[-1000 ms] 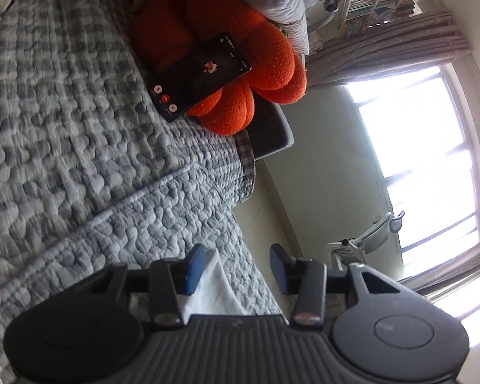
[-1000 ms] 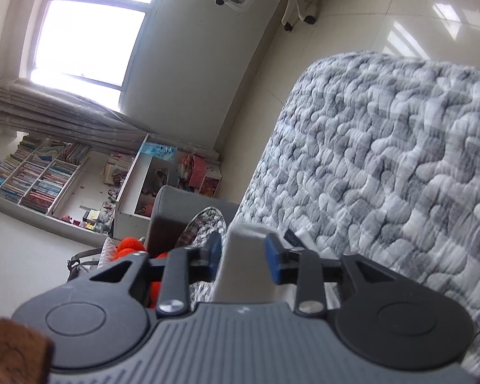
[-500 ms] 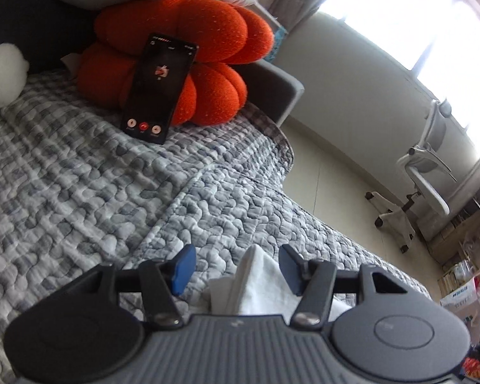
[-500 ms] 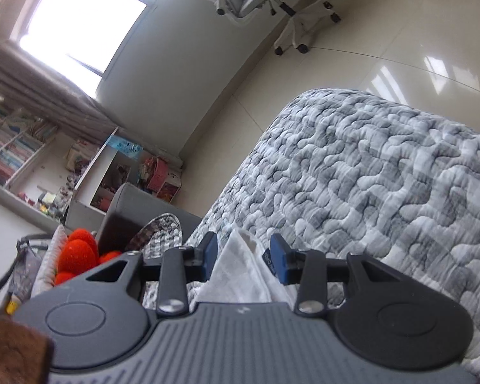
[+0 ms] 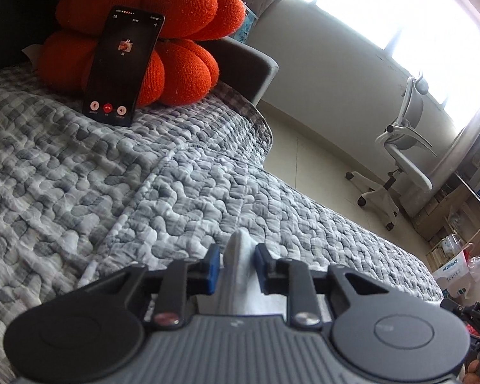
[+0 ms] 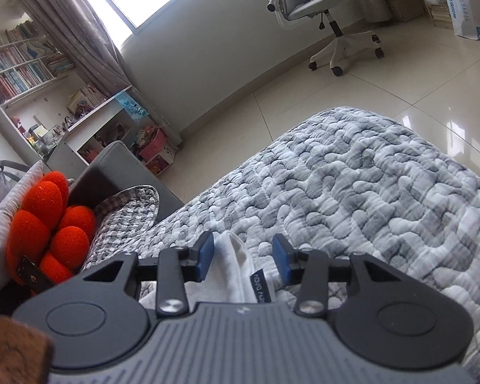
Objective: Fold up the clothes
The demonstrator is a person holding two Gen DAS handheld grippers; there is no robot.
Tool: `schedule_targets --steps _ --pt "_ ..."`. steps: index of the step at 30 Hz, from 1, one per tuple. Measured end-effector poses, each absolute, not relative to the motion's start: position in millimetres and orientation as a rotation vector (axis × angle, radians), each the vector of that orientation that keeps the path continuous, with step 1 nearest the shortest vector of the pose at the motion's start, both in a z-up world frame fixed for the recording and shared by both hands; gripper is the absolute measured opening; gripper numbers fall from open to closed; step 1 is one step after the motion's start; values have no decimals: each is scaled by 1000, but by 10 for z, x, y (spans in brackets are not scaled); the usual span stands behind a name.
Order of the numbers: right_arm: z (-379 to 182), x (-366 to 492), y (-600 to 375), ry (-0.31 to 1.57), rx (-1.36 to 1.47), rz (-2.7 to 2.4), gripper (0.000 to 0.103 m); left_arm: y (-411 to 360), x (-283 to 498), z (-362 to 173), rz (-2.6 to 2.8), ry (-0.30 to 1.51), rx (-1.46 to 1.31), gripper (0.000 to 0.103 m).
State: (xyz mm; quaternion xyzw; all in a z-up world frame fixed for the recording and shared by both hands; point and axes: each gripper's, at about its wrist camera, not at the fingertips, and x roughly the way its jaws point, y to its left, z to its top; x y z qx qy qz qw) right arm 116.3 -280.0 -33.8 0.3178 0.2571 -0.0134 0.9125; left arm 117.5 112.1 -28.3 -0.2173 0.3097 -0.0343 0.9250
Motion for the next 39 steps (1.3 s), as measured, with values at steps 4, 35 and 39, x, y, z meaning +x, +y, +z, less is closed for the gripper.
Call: schedule_targets --steps 4,35,39 --pt "-280 1141 -2689 499 584 -46 7 1096 1095 -258 -50 592 -453 7" --pt "-293 1239 -2478 471 449 -125 36 1055 1058 -245 61 534 -361 45" --pt "-136 1118 -2455 428 430 -96 47 1171 910 -62 5 495 -416 46"
